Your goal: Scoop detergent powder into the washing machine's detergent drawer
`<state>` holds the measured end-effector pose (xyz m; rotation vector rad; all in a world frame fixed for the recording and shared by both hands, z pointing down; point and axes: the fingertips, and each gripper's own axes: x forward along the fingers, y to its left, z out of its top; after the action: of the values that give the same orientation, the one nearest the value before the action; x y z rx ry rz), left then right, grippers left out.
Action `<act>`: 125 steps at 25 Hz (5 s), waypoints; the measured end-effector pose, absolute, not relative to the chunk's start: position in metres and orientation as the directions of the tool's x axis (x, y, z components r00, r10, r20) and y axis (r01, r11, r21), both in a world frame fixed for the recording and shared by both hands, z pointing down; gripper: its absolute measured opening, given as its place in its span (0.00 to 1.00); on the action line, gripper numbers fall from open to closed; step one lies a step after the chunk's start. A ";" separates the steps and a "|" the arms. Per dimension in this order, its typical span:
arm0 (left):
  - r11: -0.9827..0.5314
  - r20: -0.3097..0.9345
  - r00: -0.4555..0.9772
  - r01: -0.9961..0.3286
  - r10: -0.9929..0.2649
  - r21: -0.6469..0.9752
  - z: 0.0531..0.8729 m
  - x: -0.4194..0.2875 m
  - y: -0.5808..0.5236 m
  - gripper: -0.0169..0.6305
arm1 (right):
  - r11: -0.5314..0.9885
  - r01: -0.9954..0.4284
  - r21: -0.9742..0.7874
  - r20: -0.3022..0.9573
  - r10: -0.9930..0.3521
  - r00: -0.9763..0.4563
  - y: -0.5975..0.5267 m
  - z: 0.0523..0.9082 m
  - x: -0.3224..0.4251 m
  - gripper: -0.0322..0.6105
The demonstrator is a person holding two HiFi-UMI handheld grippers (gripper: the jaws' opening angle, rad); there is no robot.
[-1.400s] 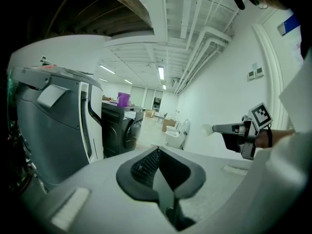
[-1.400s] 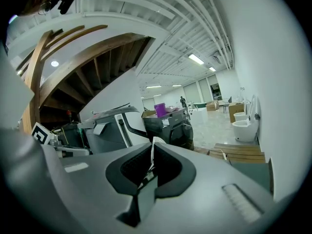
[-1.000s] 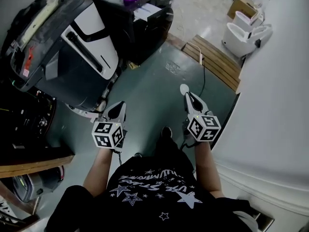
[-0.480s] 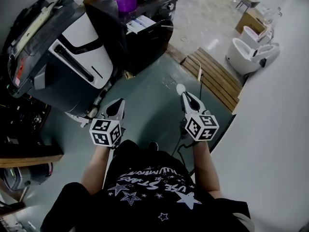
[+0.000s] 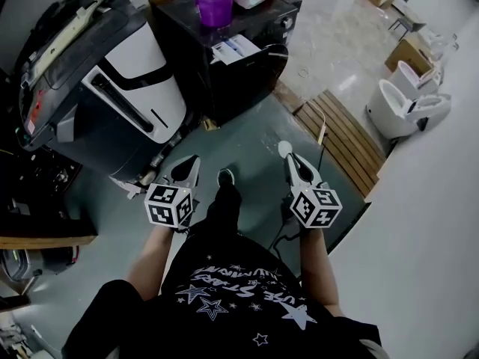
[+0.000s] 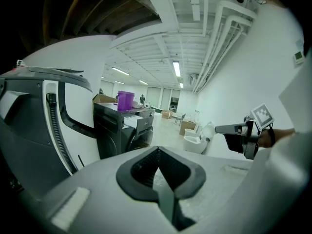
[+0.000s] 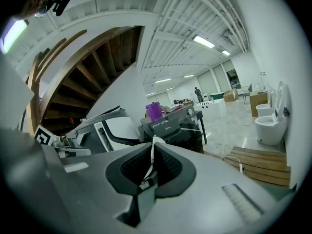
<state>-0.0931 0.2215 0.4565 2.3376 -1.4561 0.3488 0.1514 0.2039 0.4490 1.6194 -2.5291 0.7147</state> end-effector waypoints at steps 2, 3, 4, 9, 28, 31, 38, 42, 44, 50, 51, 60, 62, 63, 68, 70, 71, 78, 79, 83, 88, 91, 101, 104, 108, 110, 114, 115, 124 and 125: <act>-0.403 0.390 0.442 -0.897 -0.808 0.181 0.462 -0.090 0.201 0.03 | 0.346 -0.871 -0.348 0.292 -0.843 -0.452 0.184 0.452 0.152 0.11; -0.405 0.390 0.446 -0.895 -0.806 0.186 0.465 -0.088 0.189 0.03 | 0.347 -0.872 -0.345 0.295 -0.842 -0.452 0.172 0.454 0.153 0.11; -0.406 0.392 0.448 -0.894 -0.803 0.191 0.468 -0.086 0.176 0.03 | 0.347 -0.873 -0.342 0.298 -0.842 -0.451 0.159 0.454 0.155 0.11; -0.384 0.384 0.436 -0.900 -0.814 0.208 0.467 -0.089 0.087 0.03 | 0.360 -0.875 -0.324 0.304 -0.836 -0.457 0.069 0.442 0.158 0.11; -0.242 0.342 0.313 -0.942 -0.886 0.235 0.451 -0.154 -0.131 0.03 | 0.552 -0.796 -0.251 0.192 -0.777 -0.599 -0.214 0.367 0.076 0.11; -0.204 0.355 0.275 -0.953 -0.893 0.225 0.453 -0.163 -0.141 0.03 | 0.608 -0.758 -0.237 0.154 -0.747 -0.647 -0.247 0.350 0.063 0.11; -0.075 0.345 0.139 -0.978 -0.928 0.193 0.441 -0.171 -0.179 0.03 | 0.775 -0.603 -0.189 0.068 -0.603 -0.795 -0.339 0.301 0.014 0.11; 0.018 0.346 0.049 -0.982 -0.937 0.188 0.435 -0.174 -0.193 0.03 | 0.871 -0.484 -0.079 0.092 -0.477 -0.874 -0.380 0.280 -0.023 0.11; 0.068 0.341 0.000 -0.980 -0.940 0.185 0.432 -0.178 -0.200 0.03 | 0.915 -0.403 0.002 0.134 -0.400 -0.907 -0.396 0.273 -0.041 0.11; 0.212 0.336 -0.148 -0.964 -0.930 0.161 0.428 -0.185 -0.207 0.03 | 0.940 -0.051 0.338 0.365 -0.181 -0.913 -0.427 0.283 -0.091 0.11; 0.229 0.335 -0.166 -0.960 -0.927 0.159 0.427 -0.185 -0.208 0.03 | 0.923 0.011 0.386 0.408 -0.160 -0.899 -0.429 0.288 -0.095 0.11; 0.355 0.361 -0.279 -0.921 -0.890 0.163 0.433 -0.171 -0.205 0.03 | 0.704 0.488 0.515 0.709 -0.031 -0.704 -0.443 0.343 -0.125 0.11; 0.378 0.370 -0.299 -0.912 -0.879 0.161 0.436 -0.168 -0.202 0.03 | 0.681 0.552 0.481 0.753 0.001 -0.658 -0.441 0.355 -0.131 0.11; 0.390 0.374 -0.309 -0.907 -0.874 0.161 0.437 -0.167 -0.201 0.03 | 0.675 0.577 0.461 0.774 0.012 -0.633 -0.441 0.362 -0.134 0.11; 0.432 0.394 -0.346 -0.889 -0.851 0.150 0.441 -0.160 -0.195 0.03 | 0.664 0.661 0.351 0.874 0.021 -0.485 -0.446 0.393 -0.142 0.11; 0.443 0.400 -0.356 -0.884 -0.845 0.149 0.443 -0.160 -0.193 0.03 | 0.658 0.682 0.321 0.904 0.002 -0.427 -0.449 0.400 -0.144 0.11; 0.446 0.401 -0.358 -0.882 -0.843 0.149 0.443 -0.160 -0.193 0.03 | 0.656 0.689 0.307 0.918 -0.013 -0.397 -0.451 0.403 -0.145 0.11; 0.451 0.402 -0.362 -0.880 -0.841 0.150 0.445 -0.156 -0.195 0.03 | 0.693 0.702 0.162 0.979 -0.026 -0.201 -0.448 0.414 -0.142 0.11; 0.451 0.400 -0.363 -0.880 -0.841 0.151 0.445 -0.156 -0.195 0.03 | 0.697 0.702 0.146 0.984 -0.026 -0.179 -0.446 0.416 -0.141 0.11; 0.449 0.390 -0.362 -0.880 -0.846 0.156 0.443 -0.158 -0.196 0.03 | 0.721 0.688 0.087 0.994 -0.018 -0.107 -0.439 0.421 -0.137 0.11; 0.436 0.380 -0.353 -0.886 -0.855 0.157 0.441 -0.160 -0.198 0.03 | 0.757 0.652 0.028 0.997 0.024 -0.071 -0.436 0.422 -0.136 0.11; 0.432 0.378 -0.350 -0.888 -0.857 0.157 0.440 -0.163 -0.196 0.03 | 0.780 0.626 -0.006 0.996 0.057 -0.062 -0.432 0.421 -0.137 0.11; 0.425 0.372 -0.342 -0.889 -0.863 0.168 0.442 -0.168 -0.190 0.03 | 0.849 0.507 -0.148 0.975 0.211 -0.068 -0.420 0.417 -0.144 0.11; 0.421 0.371 -0.338 -0.891 -0.865 0.170 0.442 -0.170 -0.188 0.03 | 0.853 0.504 -0.139 0.978 0.197 -0.063 -0.419 0.417 -0.144 0.11; 0.413 0.370 -0.331 -0.895 -0.868 0.170 0.441 -0.173 -0.185 0.03 | 0.858 0.490 -0.156 0.975 0.212 -0.061 -0.415 0.413 -0.144 0.11; 0.409 0.368 -0.327 -0.897 -0.870 0.170 0.441 -0.174 -0.183 0.03 | 0.864 0.470 -0.180 0.968 0.240 -0.070 -0.413 0.409 -0.143 0.11; 0.403 0.370 -0.320 -0.899 -0.872 0.172 0.441 -0.177 -0.179 0.03 | 0.881 0.414 -0.227 0.952 0.290 -0.095 -0.412 0.404 -0.141 0.11; 0.400 0.370 -0.317 -0.900 -0.873 0.174 0.441 -0.177 -0.179 0.03 | 0.885 0.398 -0.239 0.947 0.303 -0.104 -0.412 0.403 -0.141 0.11; 0.368 0.370 -0.285 -0.913 -0.884 0.177 0.441 -0.179 -0.177 0.03 | 0.897 0.285 -0.337 0.903 0.394 -0.173 -0.410 0.392 -0.145 0.11; 0.364 0.369 -0.282 -0.914 -0.886 0.177 0.441 -0.179 -0.178 0.03 | 0.899 0.278 -0.339 0.901 0.395 -0.178 -0.410 0.392 -0.145 0.11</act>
<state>-0.1788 -0.1775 0.4413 1.5675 -2.2279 0.0970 -0.1454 -0.4104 0.3916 -0.5092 -1.7744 0.1125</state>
